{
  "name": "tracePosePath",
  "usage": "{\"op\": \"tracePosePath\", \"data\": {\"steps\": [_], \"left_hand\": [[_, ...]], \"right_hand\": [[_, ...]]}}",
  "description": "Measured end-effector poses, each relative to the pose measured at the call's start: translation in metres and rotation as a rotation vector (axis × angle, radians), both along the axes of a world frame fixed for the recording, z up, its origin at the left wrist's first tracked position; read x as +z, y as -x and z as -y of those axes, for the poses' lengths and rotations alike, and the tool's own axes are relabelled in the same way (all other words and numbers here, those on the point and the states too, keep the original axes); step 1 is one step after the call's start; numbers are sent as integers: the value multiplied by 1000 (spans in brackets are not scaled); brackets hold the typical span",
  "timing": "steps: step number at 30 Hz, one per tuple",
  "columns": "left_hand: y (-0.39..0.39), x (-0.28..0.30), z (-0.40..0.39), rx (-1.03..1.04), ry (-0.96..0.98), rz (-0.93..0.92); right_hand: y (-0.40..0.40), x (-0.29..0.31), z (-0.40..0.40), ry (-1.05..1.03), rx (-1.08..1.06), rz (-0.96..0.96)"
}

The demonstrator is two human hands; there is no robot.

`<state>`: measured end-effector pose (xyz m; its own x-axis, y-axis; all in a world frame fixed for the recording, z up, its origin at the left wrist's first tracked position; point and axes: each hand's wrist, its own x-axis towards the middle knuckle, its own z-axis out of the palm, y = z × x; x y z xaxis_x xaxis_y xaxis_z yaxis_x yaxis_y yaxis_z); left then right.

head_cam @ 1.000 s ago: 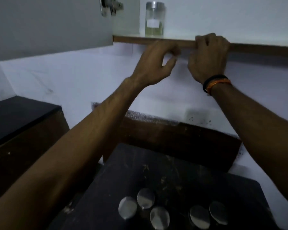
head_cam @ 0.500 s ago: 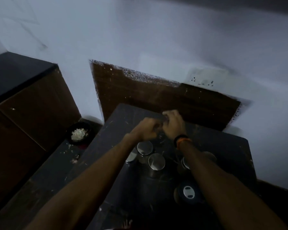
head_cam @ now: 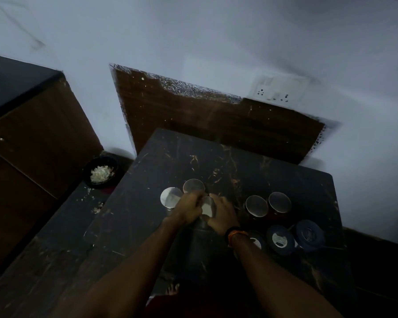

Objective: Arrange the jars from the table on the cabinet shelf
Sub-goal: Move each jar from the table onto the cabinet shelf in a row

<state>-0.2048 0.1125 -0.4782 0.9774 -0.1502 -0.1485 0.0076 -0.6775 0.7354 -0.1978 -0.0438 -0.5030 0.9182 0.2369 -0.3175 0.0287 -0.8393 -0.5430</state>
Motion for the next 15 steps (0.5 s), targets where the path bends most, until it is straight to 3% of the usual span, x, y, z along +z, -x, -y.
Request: {"op": "tracePosePath", "data": {"steps": [10, 15], "left_hand": [[11, -10, 8, 196, 237, -65], [15, -14, 9, 342, 487, -109]], "right_hand": [[8, -25, -4, -40, -102, 90], [3, -12, 10, -260, -216, 95]]}}
